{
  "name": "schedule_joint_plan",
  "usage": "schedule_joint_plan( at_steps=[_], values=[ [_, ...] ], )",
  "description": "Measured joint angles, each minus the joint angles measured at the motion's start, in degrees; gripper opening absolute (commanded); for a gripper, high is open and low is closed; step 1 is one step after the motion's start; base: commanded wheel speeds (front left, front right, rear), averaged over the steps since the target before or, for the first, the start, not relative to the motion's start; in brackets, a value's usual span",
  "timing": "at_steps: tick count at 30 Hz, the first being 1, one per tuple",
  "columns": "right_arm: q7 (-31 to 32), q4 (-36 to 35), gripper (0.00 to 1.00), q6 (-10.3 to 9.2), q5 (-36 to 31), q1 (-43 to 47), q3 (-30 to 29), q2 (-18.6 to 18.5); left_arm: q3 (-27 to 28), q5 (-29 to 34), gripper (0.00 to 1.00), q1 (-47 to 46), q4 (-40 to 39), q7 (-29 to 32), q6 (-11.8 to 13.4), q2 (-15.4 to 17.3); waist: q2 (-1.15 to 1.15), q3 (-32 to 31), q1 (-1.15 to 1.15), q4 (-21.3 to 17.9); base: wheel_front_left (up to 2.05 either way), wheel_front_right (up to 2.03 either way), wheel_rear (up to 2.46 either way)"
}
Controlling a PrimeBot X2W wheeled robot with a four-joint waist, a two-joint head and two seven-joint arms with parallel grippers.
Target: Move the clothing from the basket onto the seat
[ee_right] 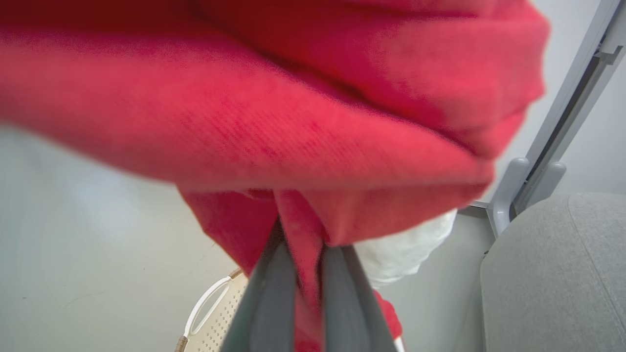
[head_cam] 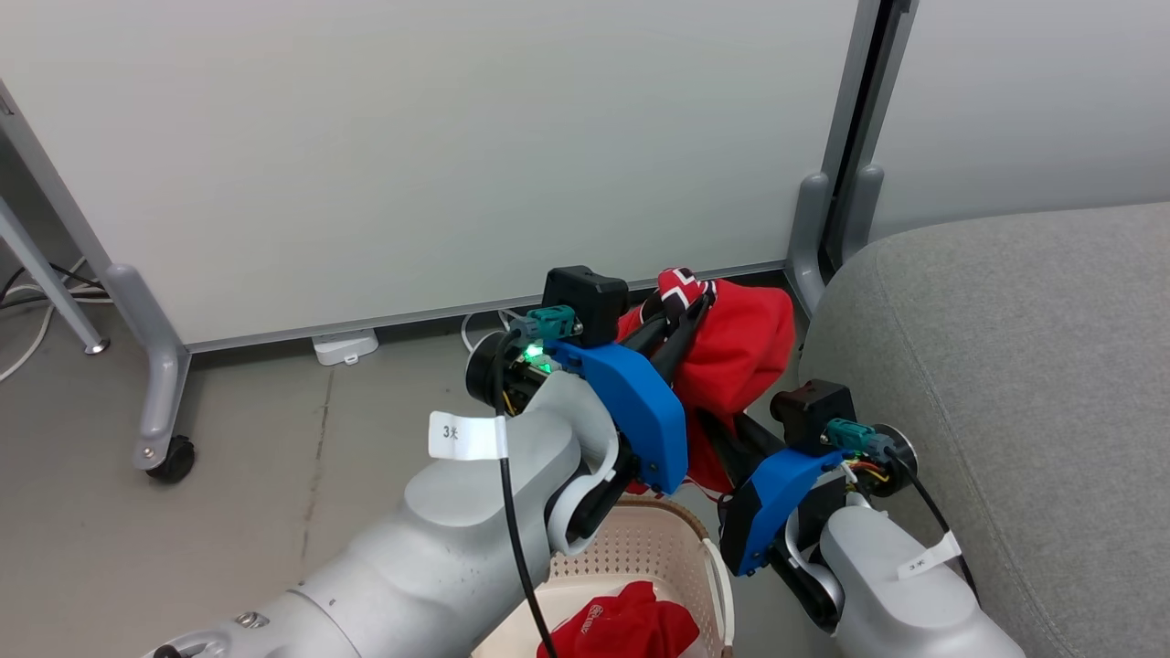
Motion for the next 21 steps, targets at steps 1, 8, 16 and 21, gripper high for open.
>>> schedule_joint_plan(
  at_steps=[1, 8, 16, 21],
  values=[
    [0.0, 0.0, 0.00, 0.00, 0.0, 0.0, 0.0, 0.0, -0.1, 0.1, 0.87, 0.0, 0.1, -0.1, 0.0, 0.0, 0.00, 0.0, 0.00, 0.0, 0.00, 0.00, 0.00],
    [-0.1, -0.6, 0.00, 0.01, -0.2, 0.1, -0.5, 0.0, -0.6, 0.2, 1.00, -0.3, 0.5, -0.7, 0.0, 0.0, 0.00, 0.1, 0.00, -0.1, 0.00, 0.00, 0.00],
    [-0.1, -1.4, 0.00, 0.00, -1.1, 0.2, -1.7, 0.0, -0.9, 0.2, 1.00, -0.4, 1.9, -1.7, 0.0, 0.0, 0.00, 0.3, 0.00, 0.1, 0.00, 0.00, 0.00],
    [-0.1, -1.8, 0.00, 0.00, -1.4, 0.5, -2.5, 0.0, -0.7, 2.0, 1.00, -0.3, 3.4, -3.6, -0.5, 0.2, 0.00, 0.6, 0.00, 0.3, 0.00, 0.00, 0.00]
  ],
)
